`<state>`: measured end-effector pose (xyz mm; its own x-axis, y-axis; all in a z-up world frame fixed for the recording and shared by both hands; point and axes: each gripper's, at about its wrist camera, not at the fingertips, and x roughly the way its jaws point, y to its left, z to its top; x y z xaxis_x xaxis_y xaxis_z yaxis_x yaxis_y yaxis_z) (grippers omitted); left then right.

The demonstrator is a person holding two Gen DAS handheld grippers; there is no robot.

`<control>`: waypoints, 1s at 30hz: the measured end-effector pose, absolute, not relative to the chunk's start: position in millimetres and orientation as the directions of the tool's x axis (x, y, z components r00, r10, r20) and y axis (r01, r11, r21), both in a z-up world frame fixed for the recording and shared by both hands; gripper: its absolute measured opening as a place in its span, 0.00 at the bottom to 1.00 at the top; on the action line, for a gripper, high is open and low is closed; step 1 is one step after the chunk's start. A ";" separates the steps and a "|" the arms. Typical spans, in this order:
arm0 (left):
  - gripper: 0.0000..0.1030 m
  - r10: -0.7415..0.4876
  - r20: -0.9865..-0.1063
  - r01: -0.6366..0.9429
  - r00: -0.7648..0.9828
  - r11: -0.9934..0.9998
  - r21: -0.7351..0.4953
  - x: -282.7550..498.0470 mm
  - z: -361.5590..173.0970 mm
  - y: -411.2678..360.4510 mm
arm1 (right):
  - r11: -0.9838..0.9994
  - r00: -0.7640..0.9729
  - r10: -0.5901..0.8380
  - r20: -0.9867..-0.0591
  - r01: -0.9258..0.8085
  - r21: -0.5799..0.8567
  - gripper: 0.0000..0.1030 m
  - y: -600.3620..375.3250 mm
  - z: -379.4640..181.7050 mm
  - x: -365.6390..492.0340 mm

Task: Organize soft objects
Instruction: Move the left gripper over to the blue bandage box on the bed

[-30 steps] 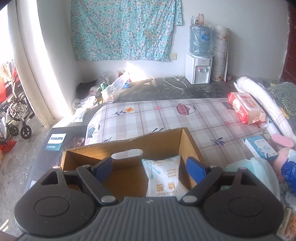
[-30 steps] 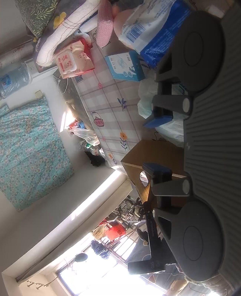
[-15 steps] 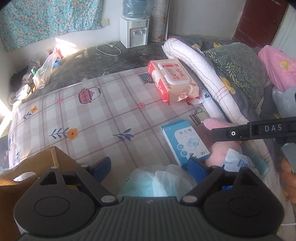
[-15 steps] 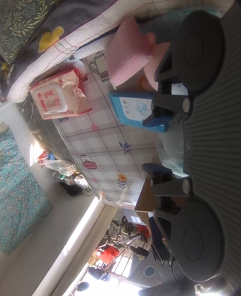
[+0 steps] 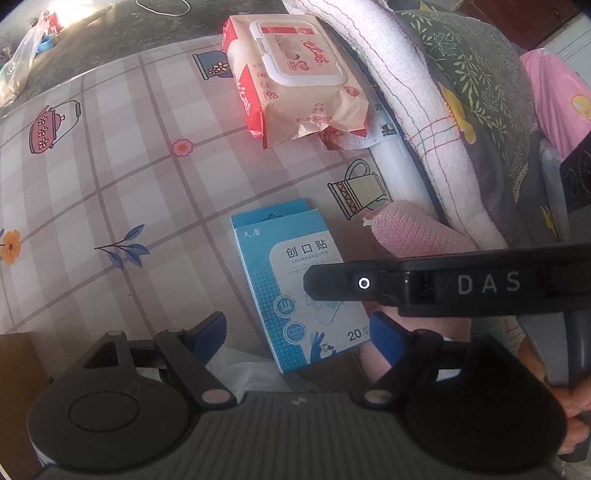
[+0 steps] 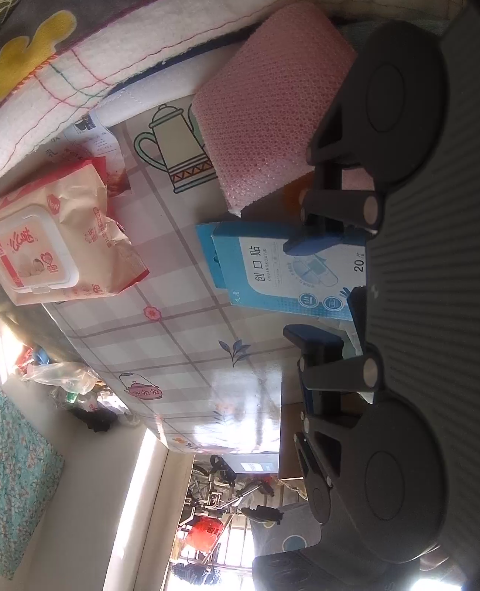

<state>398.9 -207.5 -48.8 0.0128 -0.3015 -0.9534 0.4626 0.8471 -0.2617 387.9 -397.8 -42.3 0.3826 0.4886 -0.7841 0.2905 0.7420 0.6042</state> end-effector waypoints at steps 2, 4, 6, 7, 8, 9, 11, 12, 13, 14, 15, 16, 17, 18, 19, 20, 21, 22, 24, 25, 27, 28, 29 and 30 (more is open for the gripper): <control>0.83 -0.297 -0.955 0.450 -0.007 0.852 -0.268 404.4 -57.1 -211.7 | 0.752 0.373 0.481 -0.793 0.290 0.592 0.39 -394.4 -43.1 392.1; 0.83 -0.294 -0.955 0.443 -0.026 0.853 -0.275 408.5 -63.3 -215.6 | 0.761 0.362 0.473 -0.803 0.291 0.580 0.39 -391.5 -41.9 395.6; 0.83 -0.292 -0.956 0.432 -0.039 0.857 -0.279 411.0 -67.3 -218.3 | 0.773 0.359 0.455 -0.815 0.295 0.562 0.40 -389.4 -37.8 398.9; 0.83 -0.292 -0.955 0.429 -0.046 0.858 -0.282 412.2 -69.2 -220.0 | 0.776 0.368 0.448 -0.815 0.292 0.559 0.40 -389.8 -35.0 399.5; 0.84 -0.292 -0.955 0.430 -0.048 0.857 -0.283 412.7 -70.2 -221.5 | 0.777 0.379 0.442 -0.813 0.291 0.558 0.41 -390.3 -32.2 399.5; 0.85 -0.288 -0.956 0.433 -0.046 0.857 -0.279 413.1 -71.3 -223.1 | 0.776 0.394 0.436 -0.809 0.291 0.560 0.41 -392.7 -28.5 399.0; 0.86 -0.277 -0.960 0.439 -0.040 0.858 -0.266 413.1 -73.2 -226.6 | 0.763 0.432 0.428 -0.794 0.297 0.574 0.41 -401.4 -21.6 396.6; 0.86 -0.268 -0.963 0.441 -0.041 0.860 -0.258 413.8 -74.9 -228.8 | 0.760 0.451 0.421 -0.787 0.299 0.577 0.41 -405.4 -18.1 394.0; 0.86 -0.259 -0.965 0.440 -0.044 0.862 -0.251 414.4 -76.9 -230.7 | 0.755 0.468 0.414 -0.781 0.302 0.582 0.41 -413.2 -14.6 390.3; 0.86 -0.252 -0.967 0.438 -0.047 0.865 -0.247 415.0 -78.8 -232.4 | 0.751 0.481 0.409 -0.776 0.306 0.586 0.42 -416.3 -12.6 388.6; 0.86 -0.246 -0.968 0.433 -0.051 0.868 -0.243 415.8 -81.5 -234.5 | 0.743 0.495 0.405 -0.769 0.312 0.592 0.42 -422.8 -12.0 386.6; 0.86 -0.239 -0.969 0.428 -0.056 0.871 -0.240 416.8 -84.3 -236.7 | 0.736 0.504 0.403 -0.764 0.318 0.598 0.42 -426.6 -11.5 384.7; 0.86 -0.232 -0.971 0.424 -0.060 0.875 -0.235 417.7 -86.6 -238.9 | 0.731 0.510 0.401 -0.761 0.323 0.601 0.42 -430.8 -11.7 383.1; 0.86 -0.227 -0.972 0.419 -0.063 0.878 -0.232 419.0 -89.3 -241.7 | 0.728 0.514 0.399 -0.760 0.327 0.603 0.42 -433.8 -12.2 382.0; 0.86 -0.225 -0.972 0.416 -0.064 0.879 -0.231 419.6 -90.8 -243.6 | 0.724 0.517 0.398 -0.758 0.330 0.605 0.42 -435.9 -13.6 379.6; 0.86 -0.221 -0.973 0.416 -0.063 0.881 -0.227 419.8 -92.1 -245.5 | 0.721 0.518 0.397 -0.758 0.335 0.606 0.42 -437.3 -14.8 378.4; 0.86 -0.216 -0.975 0.417 -0.060 0.882 -0.221 419.7 -92.7 -246.8 | 0.719 0.517 0.397 -0.758 0.338 0.607 0.42 -437.2 -15.9 376.9; 0.85 -0.208 -0.977 0.420 -0.054 0.883 -0.211 419.4 -93.4 -247.9 | 0.717 0.517 0.399 -0.757 0.339 0.609 0.42 -438.1 -17.5 375.4; 0.72 -0.191 -0.981 0.429 -0.039 0.883 -0.189 417.6 -94.0 -249.4 | 0.714 0.519 0.399 -0.756 0.342 0.612 0.42 -439.5 -20.1 371.1; 0.74 -0.183 -0.983 0.433 -0.034 0.884 -0.180 416.9 -93.9 -248.9 | 0.710 0.520 0.403 -0.754 0.342 0.615 0.42 -438.8 -22.3 369.9; 0.73 -0.187 -0.982 0.433 -0.022 0.884 -0.178 416.4 -91.3 -246.3 | 0.704 0.522 0.406 -0.751 0.345 0.621 0.42 -439.0 -24.7 368.3; 0.73 -0.189 -0.982 0.434 -0.009 0.884 -0.174 416.1 -88.9 -244.8 | 0.701 0.522 0.408 -0.749 0.347 0.623 0.42 -438.6 -26.7 367.7; 0.73 -0.199 -0.980 0.439 0.007 0.881 -0.176 414.7 -88.0 -240.6 | 0.696 0.521 0.411 -0.748 0.350 0.626 0.42 -438.4 -28.0 367.4; 0.73 -0.207 -0.978 0.439 0.011 0.880 -0.181 414.9 -85.0 -238.7 | 0.691 0.520 0.414 -0.747 0.355 0.630 0.42 -438.1 -29.5 367.3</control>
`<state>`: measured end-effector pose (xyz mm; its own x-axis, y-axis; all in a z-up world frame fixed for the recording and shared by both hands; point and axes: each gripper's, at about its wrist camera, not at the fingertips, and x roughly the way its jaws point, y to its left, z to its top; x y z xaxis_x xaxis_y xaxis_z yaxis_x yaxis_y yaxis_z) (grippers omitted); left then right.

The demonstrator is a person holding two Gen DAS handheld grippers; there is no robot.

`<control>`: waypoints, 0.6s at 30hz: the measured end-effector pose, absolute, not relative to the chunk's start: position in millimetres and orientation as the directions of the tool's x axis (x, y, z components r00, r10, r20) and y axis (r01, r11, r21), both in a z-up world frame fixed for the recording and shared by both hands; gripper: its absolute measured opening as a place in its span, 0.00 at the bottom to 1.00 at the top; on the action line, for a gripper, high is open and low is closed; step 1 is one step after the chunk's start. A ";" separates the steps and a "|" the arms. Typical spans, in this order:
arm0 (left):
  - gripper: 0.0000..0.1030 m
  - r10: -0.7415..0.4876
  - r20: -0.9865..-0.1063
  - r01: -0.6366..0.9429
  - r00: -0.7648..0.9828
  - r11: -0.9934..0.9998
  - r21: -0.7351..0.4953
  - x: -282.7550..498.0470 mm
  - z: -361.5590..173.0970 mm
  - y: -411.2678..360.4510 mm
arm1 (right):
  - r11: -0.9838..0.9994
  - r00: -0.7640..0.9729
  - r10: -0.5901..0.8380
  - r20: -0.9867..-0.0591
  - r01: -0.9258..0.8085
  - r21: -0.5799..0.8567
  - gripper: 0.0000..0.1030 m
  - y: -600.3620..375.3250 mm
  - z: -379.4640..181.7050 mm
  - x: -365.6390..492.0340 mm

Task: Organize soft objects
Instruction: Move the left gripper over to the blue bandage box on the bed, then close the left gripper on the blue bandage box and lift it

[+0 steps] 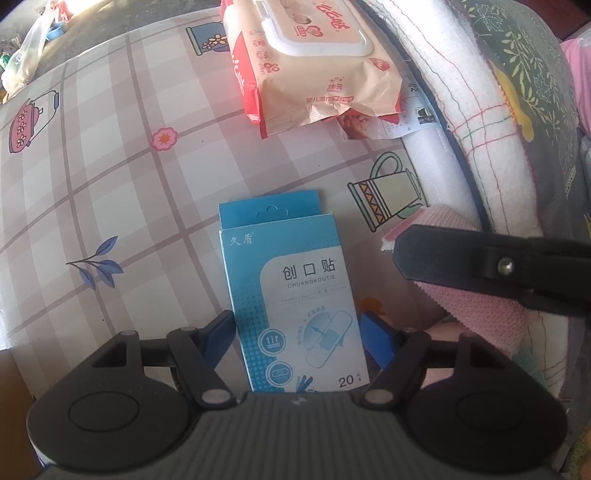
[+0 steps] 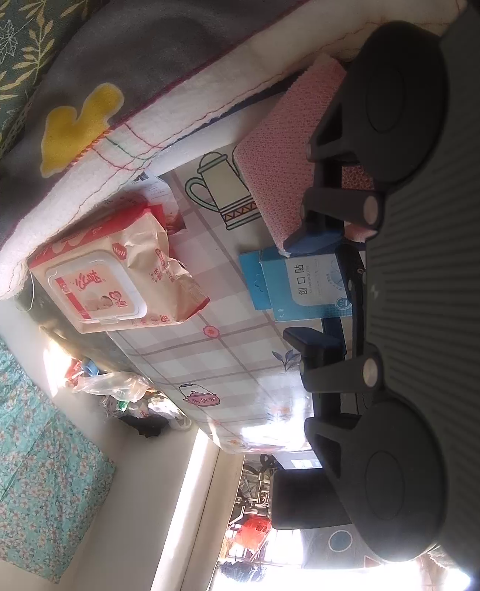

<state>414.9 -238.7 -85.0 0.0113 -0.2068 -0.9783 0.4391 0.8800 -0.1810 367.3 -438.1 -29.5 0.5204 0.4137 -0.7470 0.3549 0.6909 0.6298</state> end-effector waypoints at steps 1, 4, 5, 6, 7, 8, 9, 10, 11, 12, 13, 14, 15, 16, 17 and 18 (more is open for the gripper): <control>0.73 -0.222 -0.975 0.433 0.014 0.880 -0.194 415.5 -79.0 -237.2 | 0.689 0.520 0.414 -0.747 0.356 0.631 0.42 -437.5 -30.5 367.6; 0.42 -0.239 -0.970 0.427 0.034 0.881 -0.202 417.4 -60.7 -228.9 | 0.682 0.527 0.414 -0.742 0.360 0.637 0.42 -435.3 -30.8 368.0; 0.42 -0.265 -0.964 0.420 0.030 0.878 -0.228 418.8 -54.0 -224.2 | 0.679 0.530 0.416 -0.739 0.359 0.640 0.43 -434.4 -30.4 368.2; 0.42 -0.278 -0.960 0.417 0.028 0.876 -0.241 418.8 -50.2 -221.3 | 0.679 0.533 0.415 -0.737 0.357 0.641 0.43 -432.9 -29.8 368.7; 0.42 -0.278 -0.960 0.418 0.034 0.877 -0.239 417.5 -46.3 -218.8 | 0.680 0.534 0.412 -0.739 0.359 0.639 0.43 -431.2 -29.4 369.3; 0.43 -0.270 -0.962 0.423 0.041 0.877 -0.228 415.5 -45.6 -218.1 | 0.681 0.533 0.411 -0.740 0.360 0.638 0.43 -429.7 -29.4 369.8; 0.48 -0.267 -0.963 0.427 0.040 0.876 -0.225 414.3 -45.9 -218.3 | 0.682 0.530 0.410 -0.742 0.362 0.635 0.43 -428.0 -30.5 371.1; 0.53 -0.267 -0.963 0.427 0.032 0.875 -0.228 412.9 -48.9 -219.0 | 0.686 0.528 0.404 -0.747 0.365 0.629 0.43 -426.7 -30.9 371.8; 0.62 -0.265 -0.964 0.419 0.029 0.879 -0.229 412.3 -52.6 -217.6 | 0.691 0.526 0.398 -0.752 0.367 0.622 0.43 -425.2 -30.7 372.8; 0.65 -0.259 -0.965 0.413 0.033 0.883 -0.223 411.6 -55.0 -217.6 | 0.697 0.522 0.392 -0.758 0.369 0.614 0.43 -424.1 -30.9 374.6; 0.65 -0.250 -0.968 0.412 0.038 0.886 -0.213 410.7 -61.3 -219.6 | 0.701 0.516 0.387 -0.764 0.373 0.608 0.43 -423.5 -31.4 377.6; 0.66 -0.241 -0.970 0.414 0.032 0.886 -0.207 410.6 -65.9 -221.9 | 0.705 0.513 0.383 -0.768 0.375 0.602 0.43 -423.0 -31.2 380.4; 0.69 -0.234 -0.972 0.413 0.020 0.887 -0.205 410.9 -70.5 -224.3 | 0.710 0.513 0.376 -0.772 0.376 0.596 0.43 -423.1 -30.4 383.7; 0.72 -0.229 -0.973 0.411 0.009 0.888 -0.205 411.1 -74.7 -226.9 | 0.713 0.516 0.370 -0.773 0.376 0.592 0.43 -423.7 -29.2 386.6; 0.77 -0.226 -0.974 0.415 -0.003 0.886 -0.207 411.4 -79.1 -230.7 | 0.712 0.518 0.368 -0.772 0.377 0.592 0.43 -424.2 -28.0 388.6; 0.79 -0.221 -0.975 0.424 -0.005 0.883 -0.202 411.7 -81.6 -235.1 | 0.710 0.522 0.369 -0.769 0.376 0.596 0.43 -425.7 -27.1 391.1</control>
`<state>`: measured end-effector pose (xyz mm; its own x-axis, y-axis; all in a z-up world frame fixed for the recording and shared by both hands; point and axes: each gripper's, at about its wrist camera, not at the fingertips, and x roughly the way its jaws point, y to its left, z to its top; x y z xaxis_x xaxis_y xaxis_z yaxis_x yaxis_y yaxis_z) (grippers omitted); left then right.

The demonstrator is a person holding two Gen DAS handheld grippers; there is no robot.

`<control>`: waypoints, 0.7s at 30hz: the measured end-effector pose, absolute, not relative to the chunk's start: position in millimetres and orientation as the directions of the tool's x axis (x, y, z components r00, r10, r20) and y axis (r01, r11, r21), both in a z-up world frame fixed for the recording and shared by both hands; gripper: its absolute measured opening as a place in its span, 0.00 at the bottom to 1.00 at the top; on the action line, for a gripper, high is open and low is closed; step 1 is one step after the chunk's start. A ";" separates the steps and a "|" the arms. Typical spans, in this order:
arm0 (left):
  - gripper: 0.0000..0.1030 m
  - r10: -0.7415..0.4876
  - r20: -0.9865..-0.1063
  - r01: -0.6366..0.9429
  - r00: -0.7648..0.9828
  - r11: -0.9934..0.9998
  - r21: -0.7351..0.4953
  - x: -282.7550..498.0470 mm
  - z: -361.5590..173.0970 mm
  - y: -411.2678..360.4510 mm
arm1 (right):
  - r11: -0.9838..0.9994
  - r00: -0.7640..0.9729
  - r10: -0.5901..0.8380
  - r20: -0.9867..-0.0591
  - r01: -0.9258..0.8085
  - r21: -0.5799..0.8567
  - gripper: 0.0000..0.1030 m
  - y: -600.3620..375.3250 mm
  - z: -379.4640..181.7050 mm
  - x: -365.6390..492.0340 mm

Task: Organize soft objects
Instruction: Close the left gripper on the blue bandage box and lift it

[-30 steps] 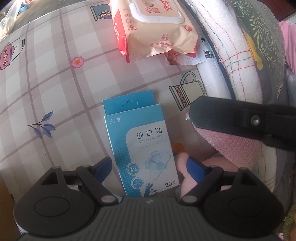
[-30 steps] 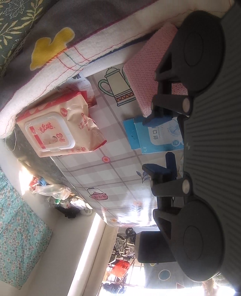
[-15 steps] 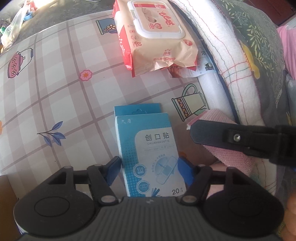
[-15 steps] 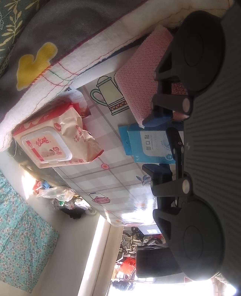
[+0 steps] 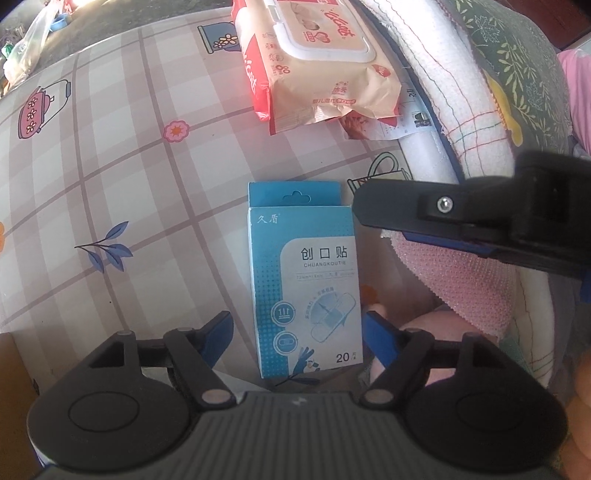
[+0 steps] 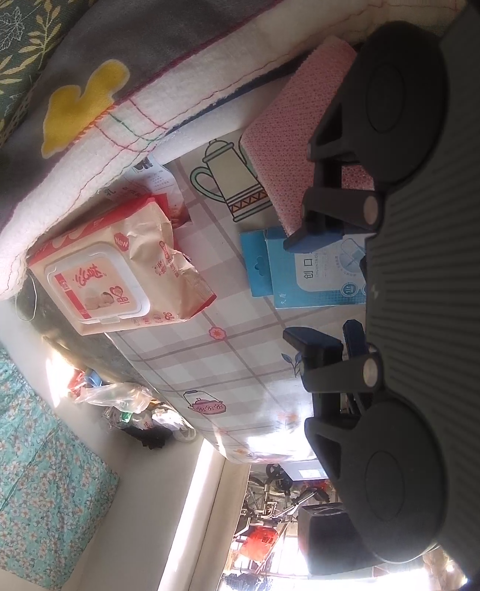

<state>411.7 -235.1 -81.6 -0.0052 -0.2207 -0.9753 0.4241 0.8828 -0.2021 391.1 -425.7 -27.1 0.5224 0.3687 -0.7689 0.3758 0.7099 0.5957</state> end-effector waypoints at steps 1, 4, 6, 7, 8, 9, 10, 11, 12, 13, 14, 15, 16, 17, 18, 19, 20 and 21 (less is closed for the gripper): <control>0.80 -0.211 -0.977 0.436 -0.001 0.879 -0.190 411.8 -83.5 -240.1 | 0.709 0.527 0.369 -0.765 0.373 0.599 0.43 -427.2 -25.7 393.4; 0.82 -0.172 -0.985 0.464 0.013 0.874 -0.147 412.8 -91.6 -253.0 | 0.708 0.533 0.366 -0.763 0.373 0.600 0.42 -430.5 -24.2 396.9; 0.77 -0.159 -0.987 0.458 0.011 0.878 -0.136 415.2 -96.2 -255.0 | 0.709 0.531 0.360 -0.767 0.378 0.595 0.43 -434.1 -27.0 398.0; 0.72 -0.154 -0.988 0.461 0.007 0.877 -0.134 416.3 -98.1 -255.2 | 0.703 0.530 0.365 -0.766 0.382 0.600 0.43 -436.2 -29.5 398.2; 0.72 -0.152 -0.988 0.468 0.015 0.875 -0.128 416.9 -98.2 -255.1 | 0.698 0.528 0.367 -0.766 0.387 0.602 0.43 -438.0 -31.3 398.8; 0.72 -0.152 -0.988 0.475 0.029 0.872 -0.120 416.9 -97.3 -254.2 | 0.696 0.526 0.367 -0.767 0.391 0.602 0.43 -439.5 -33.7 399.6; 0.72 -0.150 -0.988 0.479 0.039 0.870 -0.113 417.5 -97.1 -252.4 | 0.697 0.525 0.367 -0.768 0.392 0.601 0.43 -440.5 -35.5 401.3; 0.72 -0.154 -0.987 0.476 0.043 0.872 -0.115 419.2 -96.9 -248.9 | 0.697 0.525 0.366 -0.768 0.393 0.601 0.43 -440.9 -36.8 402.8; 0.72 -0.164 -0.985 0.466 0.047 0.876 -0.123 422.1 -96.1 -244.7 | 0.694 0.524 0.369 -0.768 0.394 0.603 0.43 -440.2 -39.3 405.0; 0.72 -0.172 -0.984 0.460 0.050 0.878 -0.131 424.1 -95.2 -241.0 | 0.689 0.522 0.376 -0.765 0.395 0.608 0.43 -440.0 -41.2 407.2; 0.71 -0.187 -0.981 0.450 0.053 0.881 -0.144 427.2 -92.7 -235.2 | 0.685 0.522 0.380 -0.763 0.395 0.612 0.43 -439.3 -42.7 409.2; 0.71 -0.200 -0.978 0.442 0.056 0.884 -0.155 429.4 -90.0 -230.2 | 0.683 0.520 0.386 -0.762 0.394 0.615 0.43 -437.5 -44.5 411.9; 0.71 -0.217 -0.974 0.434 0.061 0.885 -0.170 432.0 -85.5 -223.3 | 0.683 0.518 0.389 -0.761 0.392 0.616 0.43 -435.6 -45.8 414.1; 0.71 -0.232 -0.970 0.429 0.067 0.885 -0.181 433.2 -81.0 -218.6 | 0.681 0.517 0.393 -0.761 0.392 0.618 0.43 -434.2 -46.6 415.5; 0.71 -0.245 -0.966 0.427 0.077 0.884 -0.191 433.5 -75.7 -214.3 | 0.679 0.515 0.398 -0.759 0.392 0.621 0.43 -432.1 -47.6 416.9; 0.71 -0.260 -0.962 0.425 0.088 0.883 -0.200 433.1 -68.7 -210.6 | 0.677 0.513 0.402 -0.758 0.391 0.623 0.43 -430.1 -48.1 417.7; 0.71 -0.273 -0.957 0.424 0.096 0.881 -0.208 432.7 -61.9 -206.9 | 0.675 0.512 0.407 -0.757 0.390 0.626 0.43 -427.4 -48.0 418.1; 0.71 -0.285 -0.953 0.424 0.103 0.879 -0.217 431.9 -55.3 -203.5 | 0.672 0.513 0.412 -0.753 0.388 0.631 0.43 -424.5 -47.7 417.6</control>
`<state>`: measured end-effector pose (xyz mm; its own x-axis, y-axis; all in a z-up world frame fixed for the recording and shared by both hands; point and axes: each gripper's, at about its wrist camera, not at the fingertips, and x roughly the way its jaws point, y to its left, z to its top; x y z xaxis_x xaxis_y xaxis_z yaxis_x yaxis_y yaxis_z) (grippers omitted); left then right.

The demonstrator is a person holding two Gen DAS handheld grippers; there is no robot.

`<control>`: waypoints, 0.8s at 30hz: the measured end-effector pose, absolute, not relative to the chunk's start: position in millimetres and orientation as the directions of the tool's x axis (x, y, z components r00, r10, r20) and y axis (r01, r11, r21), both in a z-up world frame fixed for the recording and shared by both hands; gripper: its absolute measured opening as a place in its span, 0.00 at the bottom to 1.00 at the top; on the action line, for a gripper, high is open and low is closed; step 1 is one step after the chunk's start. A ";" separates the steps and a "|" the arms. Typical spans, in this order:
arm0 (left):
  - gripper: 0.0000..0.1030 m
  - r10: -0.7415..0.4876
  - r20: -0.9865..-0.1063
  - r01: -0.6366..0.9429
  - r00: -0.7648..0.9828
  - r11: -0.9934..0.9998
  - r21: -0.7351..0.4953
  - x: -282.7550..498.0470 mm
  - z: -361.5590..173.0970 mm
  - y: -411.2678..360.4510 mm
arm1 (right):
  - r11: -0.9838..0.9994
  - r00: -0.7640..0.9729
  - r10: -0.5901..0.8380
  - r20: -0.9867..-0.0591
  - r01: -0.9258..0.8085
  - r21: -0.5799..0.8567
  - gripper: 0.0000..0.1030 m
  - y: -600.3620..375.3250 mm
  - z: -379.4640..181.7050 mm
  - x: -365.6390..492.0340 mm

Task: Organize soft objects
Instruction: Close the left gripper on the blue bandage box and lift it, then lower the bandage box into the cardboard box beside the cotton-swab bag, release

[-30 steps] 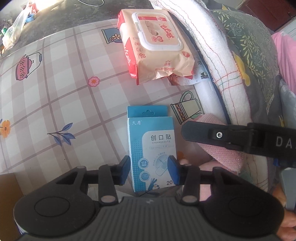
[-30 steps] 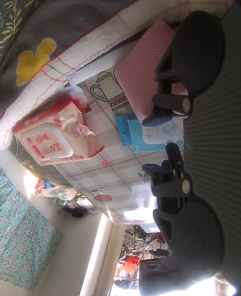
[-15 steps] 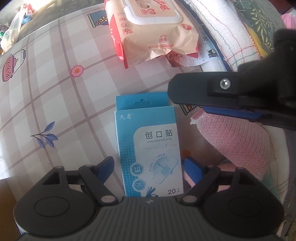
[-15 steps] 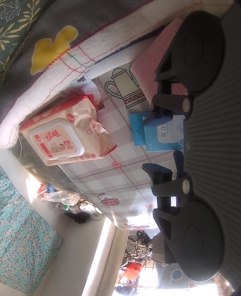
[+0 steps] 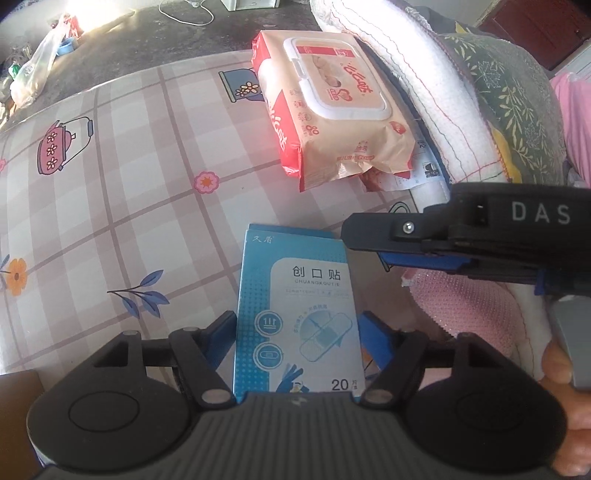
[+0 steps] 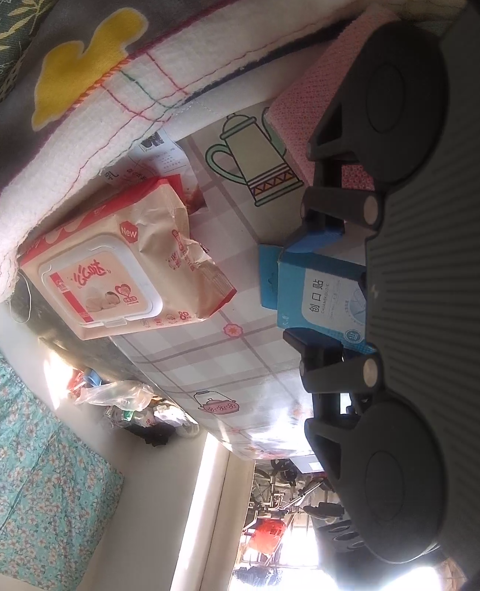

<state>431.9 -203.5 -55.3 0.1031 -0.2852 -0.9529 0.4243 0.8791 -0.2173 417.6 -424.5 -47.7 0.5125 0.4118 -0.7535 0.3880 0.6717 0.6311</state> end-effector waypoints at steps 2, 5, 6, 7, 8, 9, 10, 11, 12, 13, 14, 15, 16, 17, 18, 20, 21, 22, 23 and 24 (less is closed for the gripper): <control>0.71 -0.304 -0.945 0.424 0.116 0.876 -0.230 430.2 -42.8 -197.8 | 0.676 0.518 0.413 -0.749 0.377 0.633 0.43 -419.2 -44.7 415.7; 0.71 -0.329 -0.935 0.427 0.133 0.870 -0.245 423.6 -26.5 -191.5 | 0.677 0.524 0.432 -0.735 0.350 0.647 0.43 -407.7 -36.6 409.4; 0.71 -0.337 -0.931 0.427 0.138 0.869 -0.251 419.4 -21.0 -188.8 | 0.678 0.523 0.438 -0.731 0.343 0.651 0.43 -404.0 -34.1 406.9; 0.71 -0.345 -0.928 0.428 0.142 0.866 -0.257 414.7 -16.4 -187.5 | 0.681 0.524 0.442 -0.728 0.332 0.653 0.43 -398.3 -30.0 403.1; 0.71 -0.347 -0.926 0.427 0.148 0.867 -0.256 410.8 -12.5 -183.2 | 0.686 0.524 0.440 -0.729 0.327 0.650 0.42 -394.4 -26.8 399.9; 0.71 -0.351 -0.924 0.426 0.153 0.867 -0.259 406.5 -8.2 -181.4 | 0.688 0.526 0.443 -0.726 0.320 0.651 0.42 -389.5 -21.4 394.4; 0.71 -0.357 -0.921 0.423 0.154 0.866 -0.265 402.6 -4.9 -178.2 | 0.682 0.530 0.448 -0.720 0.318 0.659 0.42 -386.7 -17.3 389.3; 0.71 -0.365 -0.918 0.418 0.154 0.866 -0.274 399.0 -1.3 -174.2 | 0.676 0.534 0.452 -0.714 0.317 0.665 0.42 -384.7 -13.6 384.8; 0.71 -0.370 -0.916 0.410 0.155 0.868 -0.281 395.6 2.2 -170.0 | 0.669 0.542 0.455 -0.706 0.315 0.673 0.42 -383.0 -8.0 377.6; 0.71 -0.377 -0.913 0.400 0.157 0.869 -0.290 390.7 6.9 -163.8 | 0.661 0.552 0.460 -0.696 0.310 0.683 0.42 -382.1 -1.3 369.2; 0.71 -0.383 -0.910 0.395 0.159 0.869 -0.297 386.3 11.4 -158.6 | 0.653 0.562 0.463 -0.686 0.307 0.692 0.42 -380.7 5.4 361.3; 0.71 -0.390 -0.906 0.391 0.165 0.869 -0.303 381.0 17.3 -152.4 | 0.647 0.570 0.464 -0.678 0.304 0.699 0.42 -378.7 12.2 352.9; 0.71 -0.398 -0.901 0.389 0.174 0.868 -0.308 375.4 24.5 -146.0 | 0.640 0.578 0.467 -0.669 0.301 0.707 0.42 -377.8 17.6 344.3; 0.71 -0.407 -0.894 0.387 0.186 0.867 -0.314 369.8 31.8 -139.3 | 0.633 0.584 0.471 -0.661 0.298 0.714 0.42 -376.1 22.1 337.0; 0.71 -0.418 -0.887 0.386 0.198 0.865 -0.321 364.0 39.2 -131.8 | 0.626 0.589 0.477 -0.652 0.293 0.722 0.42 -374.3 27.9 325.1; 0.71 -0.438 -0.870 0.375 0.225 0.864 -0.337 351.4 54.1 -110.8 | 0.617 0.595 0.491 -0.636 0.278 0.736 0.42 -364.8 37.2 311.1; 0.71 -0.444 -0.864 0.368 0.237 0.864 -0.344 346.1 60.2 -100.7 | 0.610 0.596 0.502 -0.627 0.269 0.745 0.42 -358.1 41.5 304.9; 0.71 -0.449 -0.857 0.356 0.252 0.867 -0.349 339.7 67.6 -86.7 | 0.605 0.595 0.515 -0.617 0.258 0.754 0.43 -350.6 44.4 300.5; 0.71 -0.450 -0.851 0.340 0.270 0.872 -0.353 333.5 74.0 -73.3 | 0.603 0.592 0.527 -0.609 0.244 0.759 0.43 -341.9 47.9 297.2; 0.71 -0.449 -0.847 0.327 0.284 0.876 -0.354 328.8 78.7 -61.2 | 0.605 0.588 0.538 -0.604 0.230 0.763 0.43 -332.6 50.9 295.1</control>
<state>328.8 -61.2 78.7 0.2845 -0.4488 -0.8471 0.3267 0.8762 -0.3545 295.1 -332.6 50.9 0.5879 0.5382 -0.6039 0.2299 0.6045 0.7627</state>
